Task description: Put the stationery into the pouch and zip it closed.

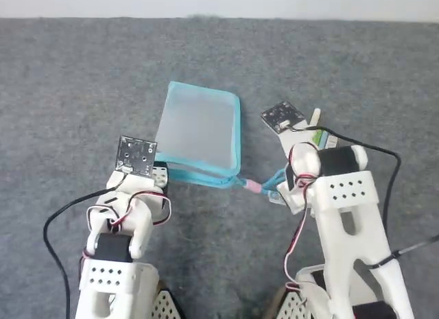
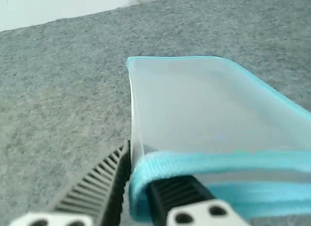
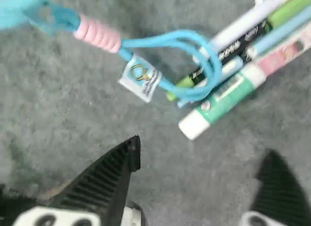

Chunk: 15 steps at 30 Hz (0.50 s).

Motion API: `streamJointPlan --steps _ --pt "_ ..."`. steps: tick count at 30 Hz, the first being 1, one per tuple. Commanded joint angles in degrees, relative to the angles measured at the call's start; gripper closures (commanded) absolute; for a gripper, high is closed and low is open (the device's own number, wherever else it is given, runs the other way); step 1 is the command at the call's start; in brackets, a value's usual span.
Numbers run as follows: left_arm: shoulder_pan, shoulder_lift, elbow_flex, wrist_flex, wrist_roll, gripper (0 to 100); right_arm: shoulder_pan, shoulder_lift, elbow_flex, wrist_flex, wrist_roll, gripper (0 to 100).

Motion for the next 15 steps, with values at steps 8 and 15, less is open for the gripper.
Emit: streamJointPlan --steps 8,15 --pt "-0.26 -0.97 -0.48 -2.29 0.7 99 16.66 16.13 -3.87 -14.02 -6.77 71.2" --pt "-0.26 -0.97 0.57 -2.29 0.53 99 18.95 29.32 -8.26 -19.91 -12.57 85.3"
